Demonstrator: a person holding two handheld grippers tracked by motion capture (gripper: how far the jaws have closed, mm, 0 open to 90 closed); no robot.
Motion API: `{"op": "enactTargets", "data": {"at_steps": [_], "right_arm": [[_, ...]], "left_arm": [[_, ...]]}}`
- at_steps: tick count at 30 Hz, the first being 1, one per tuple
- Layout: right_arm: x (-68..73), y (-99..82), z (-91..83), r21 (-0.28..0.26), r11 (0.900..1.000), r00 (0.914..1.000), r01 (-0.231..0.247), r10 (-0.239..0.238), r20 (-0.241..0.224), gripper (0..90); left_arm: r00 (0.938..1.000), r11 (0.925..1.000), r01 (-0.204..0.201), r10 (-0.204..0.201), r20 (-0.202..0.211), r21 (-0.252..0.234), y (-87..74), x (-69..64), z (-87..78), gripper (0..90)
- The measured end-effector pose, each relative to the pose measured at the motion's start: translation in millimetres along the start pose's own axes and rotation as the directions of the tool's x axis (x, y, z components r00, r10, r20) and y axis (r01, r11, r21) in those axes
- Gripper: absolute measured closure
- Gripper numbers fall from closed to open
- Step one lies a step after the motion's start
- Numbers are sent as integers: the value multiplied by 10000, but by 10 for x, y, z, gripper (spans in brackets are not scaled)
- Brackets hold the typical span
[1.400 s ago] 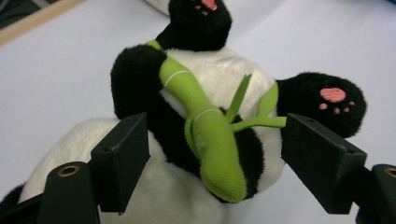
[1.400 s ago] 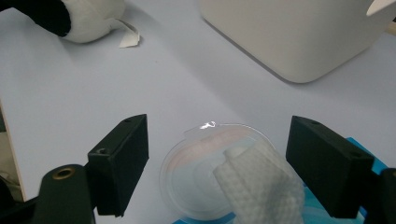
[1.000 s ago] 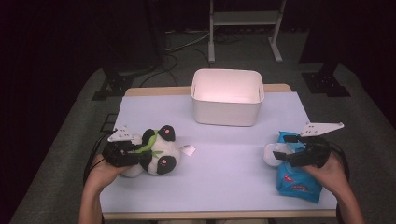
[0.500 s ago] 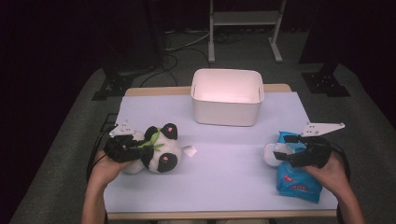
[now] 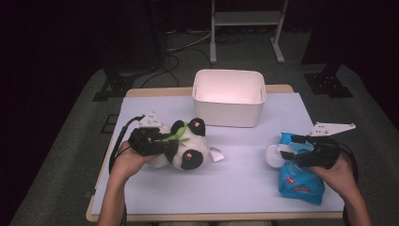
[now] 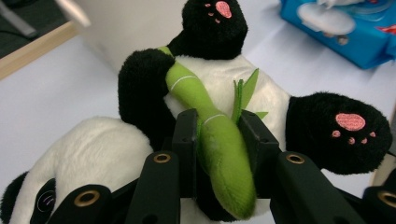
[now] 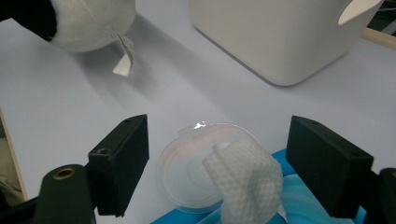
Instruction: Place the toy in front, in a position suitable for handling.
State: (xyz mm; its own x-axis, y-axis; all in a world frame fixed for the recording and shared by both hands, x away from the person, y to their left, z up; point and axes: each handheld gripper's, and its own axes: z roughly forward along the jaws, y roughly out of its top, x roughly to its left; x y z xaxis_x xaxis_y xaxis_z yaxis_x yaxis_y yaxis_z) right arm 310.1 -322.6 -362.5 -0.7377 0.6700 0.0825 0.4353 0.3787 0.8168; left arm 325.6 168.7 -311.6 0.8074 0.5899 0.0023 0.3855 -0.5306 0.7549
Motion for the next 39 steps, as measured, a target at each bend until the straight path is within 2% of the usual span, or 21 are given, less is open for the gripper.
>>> {"op": "enactTargets", "data": {"at_steps": [3,7,9,14,18,24,28,32,35,39], "right_arm": [[-12,1,-22,-75,10000,10000,28,-27,27,203],[-34,-4,-62,-199,9998,10000,-27,28,73,203],[-40,-4,-82,-227,9997,9999,-68,71,110,203],[-55,-6,-118,-343,9994,9998,-81,86,154,203],[-67,-9,-138,-418,9991,9998,-105,112,168,203],[-71,-13,-134,-387,9992,9998,-78,85,173,203],[-75,-19,-143,-377,9992,9998,-97,104,181,203],[-70,-28,-144,-352,9994,9999,-20,25,138,207],[-60,-31,-135,-243,9997,9999,31,-29,104,209],[6,-25,-56,296,9990,9994,332,-330,-91,225]], "left_arm": [[9991,9997,-205,199,361,149,156,-120,161,703],[9982,9989,-316,298,515,342,258,-211,283,703],[9964,9979,-462,429,726,447,347,-308,392,703],[9950,9957,-698,651,759,613,475,-448,533,702],[9938,9951,-700,635,912,695,534,-543,642,702],[9934,9939,-596,498,1038,932,576,-685,835,701],[9927,9932,-547,430,1127,1029,557,-740,920,701],[9894,9916,-651,496,1361,1114,498,-795,1029,695],[9875,9914,-682,512,1493,1117,475,-823,1063,653],[9855,9917,-706,527,1614,1072,473,-787,1021,568]]}}
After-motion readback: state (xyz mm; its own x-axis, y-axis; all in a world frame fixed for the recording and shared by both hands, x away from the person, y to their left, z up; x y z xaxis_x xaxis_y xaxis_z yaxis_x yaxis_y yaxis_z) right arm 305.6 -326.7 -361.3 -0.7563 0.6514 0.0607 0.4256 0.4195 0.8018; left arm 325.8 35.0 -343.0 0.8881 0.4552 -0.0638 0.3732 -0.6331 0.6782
